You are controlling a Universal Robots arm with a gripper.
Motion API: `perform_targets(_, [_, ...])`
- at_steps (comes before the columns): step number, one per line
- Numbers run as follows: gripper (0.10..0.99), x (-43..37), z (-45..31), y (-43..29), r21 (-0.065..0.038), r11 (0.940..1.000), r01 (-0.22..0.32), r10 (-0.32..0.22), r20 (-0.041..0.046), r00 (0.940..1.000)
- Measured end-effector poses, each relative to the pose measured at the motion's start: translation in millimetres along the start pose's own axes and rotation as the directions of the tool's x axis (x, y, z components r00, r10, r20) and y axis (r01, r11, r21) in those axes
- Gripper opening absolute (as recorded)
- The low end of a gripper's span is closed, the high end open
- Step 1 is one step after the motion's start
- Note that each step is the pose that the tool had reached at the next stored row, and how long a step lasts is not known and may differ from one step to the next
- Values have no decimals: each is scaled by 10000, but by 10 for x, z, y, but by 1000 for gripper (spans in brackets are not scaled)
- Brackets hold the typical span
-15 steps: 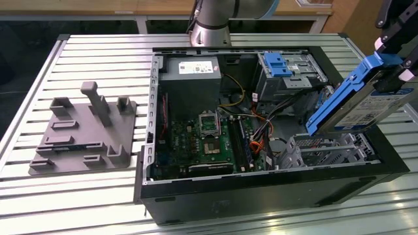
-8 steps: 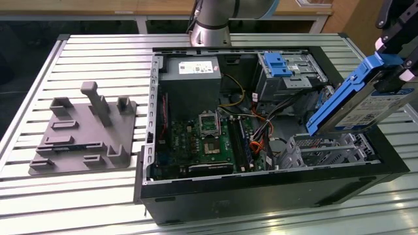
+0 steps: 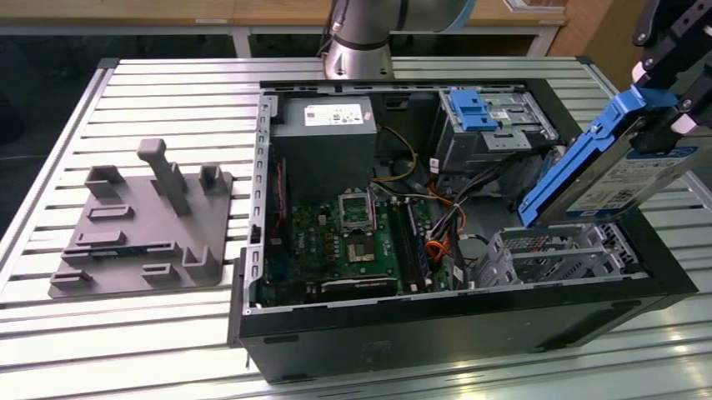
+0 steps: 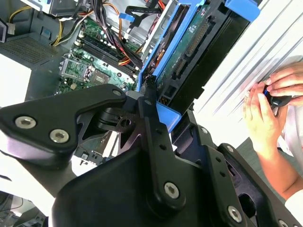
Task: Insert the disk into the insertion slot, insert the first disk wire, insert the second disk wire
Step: 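Insert the disk into the insertion slot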
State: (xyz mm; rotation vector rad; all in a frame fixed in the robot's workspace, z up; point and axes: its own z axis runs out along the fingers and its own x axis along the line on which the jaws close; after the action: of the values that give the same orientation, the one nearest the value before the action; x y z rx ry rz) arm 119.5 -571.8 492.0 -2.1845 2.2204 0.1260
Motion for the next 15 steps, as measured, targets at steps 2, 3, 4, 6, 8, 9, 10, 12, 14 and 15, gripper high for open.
perform_targets(2, [365,-5,10,-1,0,10000,2,-2,1,10000])
perform_targets(3, [365,-5,16,-3,0,10000,4,-4,1,10000])
perform_targets(4, [365,-5,21,-9,-1,10000,7,-7,0,10000])
perform_targets(6, [365,-5,33,-25,-1,10000,15,-15,-1,10000])
perform_targets(8, [365,-5,44,-42,-2,10000,28,-28,-2,10000])
perform_targets(9, [365,-4,49,-46,-2,10000,33,-33,-3,10000])
perform_targets(10, [365,-4,55,-47,-2,10000,34,-34,-3,10000])
perform_targets(12, [365,-3,58,-47,-2,10000,36,-36,-4,10000])
perform_targets(14, [365,-4,58,-47,-3,10000,37,-37,-4,10000])
perform_targets(15, [365,-3,59,-47,-3,10000,37,-37,-3,10000])
